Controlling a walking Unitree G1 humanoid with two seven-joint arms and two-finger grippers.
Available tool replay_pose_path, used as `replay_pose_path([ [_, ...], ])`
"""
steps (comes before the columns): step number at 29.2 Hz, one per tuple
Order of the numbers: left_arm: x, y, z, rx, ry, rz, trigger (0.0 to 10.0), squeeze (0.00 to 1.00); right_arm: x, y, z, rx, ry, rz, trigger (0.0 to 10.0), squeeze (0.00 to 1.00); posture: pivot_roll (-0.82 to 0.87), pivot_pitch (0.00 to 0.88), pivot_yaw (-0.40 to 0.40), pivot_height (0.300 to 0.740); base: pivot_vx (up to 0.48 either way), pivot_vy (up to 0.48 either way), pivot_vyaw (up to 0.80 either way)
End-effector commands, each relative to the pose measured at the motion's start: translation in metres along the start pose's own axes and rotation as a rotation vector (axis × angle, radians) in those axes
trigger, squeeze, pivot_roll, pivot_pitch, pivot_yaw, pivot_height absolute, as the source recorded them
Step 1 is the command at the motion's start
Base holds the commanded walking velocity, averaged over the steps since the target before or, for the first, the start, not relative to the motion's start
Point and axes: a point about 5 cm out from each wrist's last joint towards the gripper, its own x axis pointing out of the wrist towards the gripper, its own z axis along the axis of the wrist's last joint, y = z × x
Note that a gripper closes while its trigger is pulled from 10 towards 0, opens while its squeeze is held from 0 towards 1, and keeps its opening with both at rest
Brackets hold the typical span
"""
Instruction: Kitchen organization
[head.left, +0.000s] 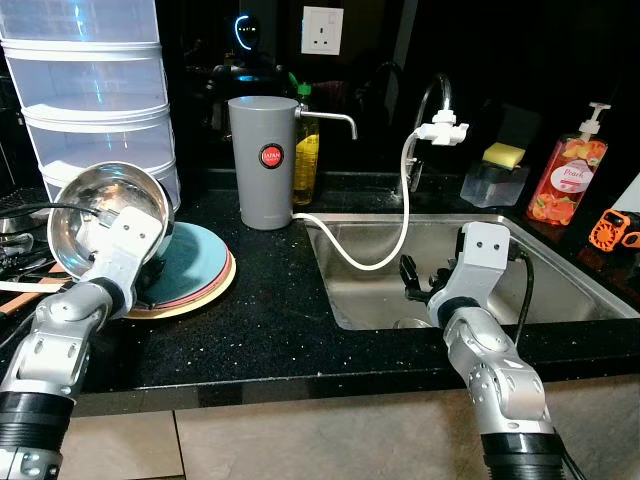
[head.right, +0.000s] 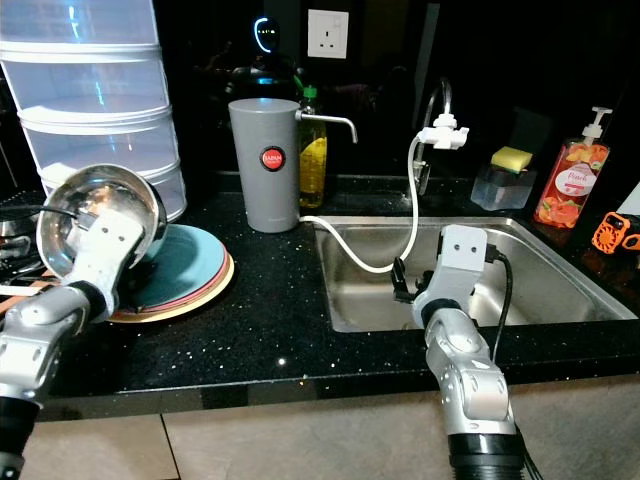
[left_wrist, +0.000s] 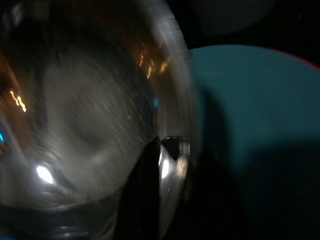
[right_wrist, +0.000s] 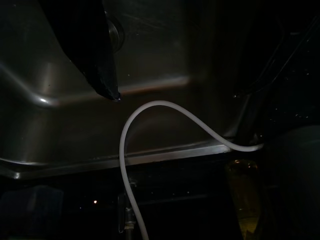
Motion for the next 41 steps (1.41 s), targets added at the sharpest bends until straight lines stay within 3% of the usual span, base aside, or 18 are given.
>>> replay_pose_path([
  [1, -0.003, -0.001, -0.007, 0.051, 0.036, -0.01, 0.0, 0.0, -0.001, -0.003, 0.001, 0.004, -0.008, -0.015, 10.0, 0.0, 0.11, 0.001, -0.057, 0.74, 0.0, 0.0, 0.0],
  [4, -0.003, -0.006, 0.002, 0.162, -0.033, 0.012, 0.0, 0.0, -0.002, -0.003, 0.001, 0.005, -0.006, -0.017, 10.0, 0.0, 0.11, 0.004, -0.057, 0.74, 0.0, 0.0, 0.0],
  [12, -0.004, -0.015, 0.019, 0.295, -0.12, -0.014, 0.0, 0.0, -0.002, -0.001, 0.002, 0.003, -0.014, -0.002, 10.0, 0.0, 0.11, 0.006, -0.058, 0.74, 0.0, 0.0, 0.0],
  [13, -0.006, -0.02, 0.028, 0.34, -0.17, -0.07, 1.5, 0.0, -0.002, -0.001, 0.005, 0.008, -0.027, 0.006, 10.0, 0.0, 0.11, 0.006, -0.058, 0.74, 0.0, 0.0, 0.0],
  [14, -0.008, -0.024, 0.034, 0.372, -0.204, -0.111, 1.5, 0.0, -0.002, -0.001, 0.007, 0.011, -0.037, 0.012, 10.0, 0.0, 0.11, 0.006, -0.058, 0.74, 0.0, 0.0, 0.0],
  [15, -0.008, -0.028, 0.044, 0.406, -0.246, -0.143, 10.0, 0.0, -0.001, -0.001, 0.01, 0.025, -0.057, 0.023, 10.0, 0.0, 0.11, 0.004, -0.062, 0.74, 0.0, 0.0, 0.0],
  [17, -0.008, -0.036, 0.062, 0.451, -0.322, -0.187, 10.0, 0.0, -0.002, 0.001, 0.017, 0.049, -0.095, 0.048, 10.0, 0.0, 0.11, 0.002, -0.062, 0.74, 0.0, 0.0, 0.0],
  [19, -0.01, -0.056, 0.086, 0.463, -0.432, -0.297, 10.0, 0.0, -0.003, 0.005, 0.023, 0.068, -0.136, 0.076, 10.0, 0.0, 0.11, 0.0, -0.061, 0.74, 0.0, 0.0, 0.0],
  [20, -0.01, -0.056, 0.086, 0.463, -0.432, -0.297, 10.0, 0.0, -0.003, 0.005, 0.023, 0.068, -0.136, 0.076, 10.0, 0.0, 0.11, 0.0, -0.061, 0.74, 0.0, 0.0, 0.0],
  [22, -0.015, -0.074, 0.091, 0.426, -0.461, -0.431, 10.0, 0.0, -0.004, 0.007, 0.025, 0.07, -0.147, 0.085, 10.0, 0.0, 0.11, 0.0, -0.058, 0.74, 0.0, 0.0, 0.0],
  [23, -0.015, -0.074, 0.091, 0.426, -0.461, -0.431, 10.0, 0.0, -0.004, 0.007, 0.025, 0.07, -0.147, 0.085, 10.0, 0.0, 0.11, 0.0, -0.058, 0.74, 0.0, 0.0, 0.0],
  [24, -0.019, -0.087, 0.091, 0.4, -0.467, -0.534, 10.0, 0.0, -0.004, 0.007, 0.026, 0.062, -0.156, 0.09, 10.0, 0.0, 0.1, 0.0, -0.056, 0.74, 0.0, 0.0, 0.0],
  [25, -0.019, -0.087, 0.091, 0.4, -0.467, -0.534, 10.0, 0.0, -0.004, 0.007, 0.026, 0.062, -0.156, 0.09, 10.0, 0.0, 0.1, 0.0, -0.056, 0.74, 0.0, 0.0, 0.0],
  [27, -0.029, -0.107, 0.086, 0.362, -0.468, -0.712, 10.0, 0.0, -0.006, 0.008, 0.029, 0.038, -0.175, 0.099, 10.0, 0.0, 0.09, 0.0, -0.041, 0.74, 0.0, 0.0, 0.0],
  [31, -0.031, -0.112, 0.072, 0.339, -0.418, -0.786, 10.0, 0.0, -0.01, 0.004, 0.033, 0.019, -0.197, 0.096, 10.0, 0.0, 0.08, 0.0, -0.032, 0.74, 0.0, 0.0, 0.0],
  [33, -0.031, -0.108, 0.055, 0.316, -0.35, -0.804, 10.0, 0.0, -0.013, -0.004, 0.035, 0.012, -0.214, 0.076, 10.0, 0.0, 0.08, 0.003, -0.025, 0.74, 0.0, 0.0, 0.0],
  [40, -0.036, -0.105, 0.045, 0.276, -0.309, -0.861, 10.0, 0.0, -0.014, -0.007, 0.039, 0.034, -0.241, 0.066, 10.0, 0.0, 0.08, 0.004, -0.02, 0.74, 0.0, 0.0, 0.0],
  [41, -0.034, -0.104, 0.044, 0.26, -0.309, -0.853, 10.0, 0.21, -0.014, -0.002, 0.043, 0.047, -0.263, 0.097, 10.0, 0.0, 0.09, 0.002, -0.026, 0.74, 0.0, 0.0, 0.0],
])
